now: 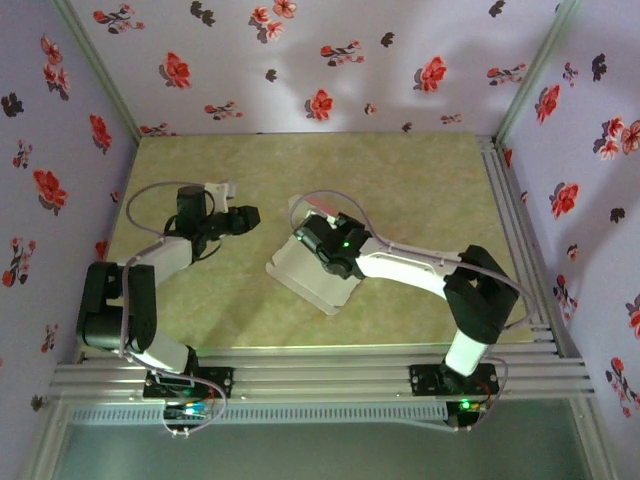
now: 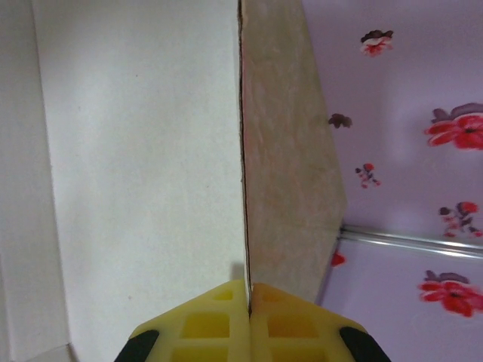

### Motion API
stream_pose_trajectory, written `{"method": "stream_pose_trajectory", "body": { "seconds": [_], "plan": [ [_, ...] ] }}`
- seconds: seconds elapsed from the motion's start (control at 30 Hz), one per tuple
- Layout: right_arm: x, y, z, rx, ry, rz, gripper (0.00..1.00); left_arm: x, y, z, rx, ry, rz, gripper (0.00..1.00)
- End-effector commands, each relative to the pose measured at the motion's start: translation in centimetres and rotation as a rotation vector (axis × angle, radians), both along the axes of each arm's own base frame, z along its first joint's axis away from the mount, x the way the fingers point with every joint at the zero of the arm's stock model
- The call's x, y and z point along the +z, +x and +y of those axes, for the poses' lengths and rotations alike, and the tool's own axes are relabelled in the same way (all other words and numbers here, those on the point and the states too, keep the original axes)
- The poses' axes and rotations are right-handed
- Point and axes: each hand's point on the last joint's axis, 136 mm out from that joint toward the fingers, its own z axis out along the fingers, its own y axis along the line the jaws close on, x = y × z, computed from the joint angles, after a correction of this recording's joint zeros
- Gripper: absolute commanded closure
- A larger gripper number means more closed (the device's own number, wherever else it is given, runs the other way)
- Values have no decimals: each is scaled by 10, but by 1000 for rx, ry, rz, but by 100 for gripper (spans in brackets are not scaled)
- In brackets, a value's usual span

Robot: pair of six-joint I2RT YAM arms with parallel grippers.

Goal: Fold the paper box

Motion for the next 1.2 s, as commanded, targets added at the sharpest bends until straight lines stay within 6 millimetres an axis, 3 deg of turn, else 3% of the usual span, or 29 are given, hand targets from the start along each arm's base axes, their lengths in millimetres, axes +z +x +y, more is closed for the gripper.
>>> {"method": "stream_pose_trajectory", "body": {
  "seconds": [0.0, 0.2, 0.43, 0.73, 1.17],
  "plan": [
    [5, 5, -1, -12, -89, -94, 100, 9, -1, 0, -9, -19, -22, 56],
    [5, 4, 1, -2, -123, -126, 100, 3, 5, -1, -28, 4, -48, 55],
    [0, 0, 3, 16, -91, -78, 100, -8, 20, -18, -190, 76, -151, 50],
    [-9, -4, 1, 26, -81, -34, 100, -41, 57, -24, -205, 113, -4, 50],
    [-16, -4, -4, 13, -11, 77, 100, -51, 64, -68, -399, 169, -12, 46]
  ]
}}
